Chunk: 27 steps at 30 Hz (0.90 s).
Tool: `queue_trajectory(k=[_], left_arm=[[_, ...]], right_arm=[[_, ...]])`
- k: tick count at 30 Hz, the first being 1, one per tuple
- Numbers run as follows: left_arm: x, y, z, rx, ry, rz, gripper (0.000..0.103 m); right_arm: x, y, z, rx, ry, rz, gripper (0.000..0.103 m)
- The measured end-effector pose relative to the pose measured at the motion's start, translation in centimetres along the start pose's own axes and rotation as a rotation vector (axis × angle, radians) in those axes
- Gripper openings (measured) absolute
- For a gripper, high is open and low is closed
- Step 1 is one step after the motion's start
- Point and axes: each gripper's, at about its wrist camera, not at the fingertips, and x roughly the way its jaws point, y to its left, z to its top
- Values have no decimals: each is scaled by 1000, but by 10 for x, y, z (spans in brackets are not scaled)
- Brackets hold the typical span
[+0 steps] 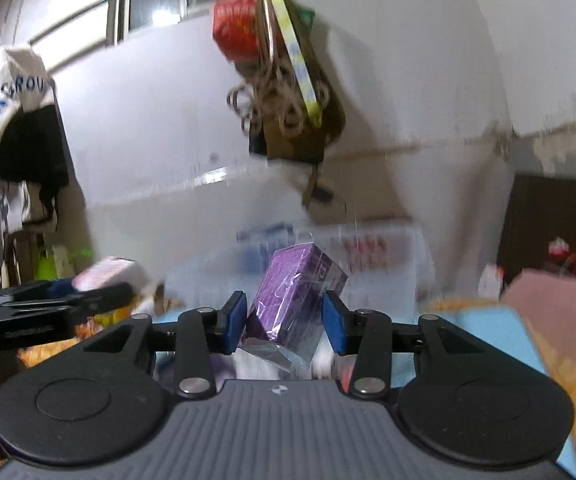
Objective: Organize objects
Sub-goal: 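Lift both boxes over the clear basket and open both tools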
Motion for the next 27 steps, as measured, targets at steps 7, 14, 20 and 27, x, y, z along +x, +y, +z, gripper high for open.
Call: queue_trajectory(k=[7, 14, 20, 27], left_arm=[[97, -5, 45, -7, 121, -13, 75], [118, 6, 23, -67, 216, -24, 92], [33, 13, -6, -170, 89, -101, 103], [-38, -12, -83, -172, 137, -142, 100]], right_arm=[[63, -7, 59, -66, 7, -20, 46], [74, -10, 41, -104, 18, -57, 99], [8, -19, -10, 0, -1, -40, 103], [-33, -10, -98, 42, 117, -159, 103]])
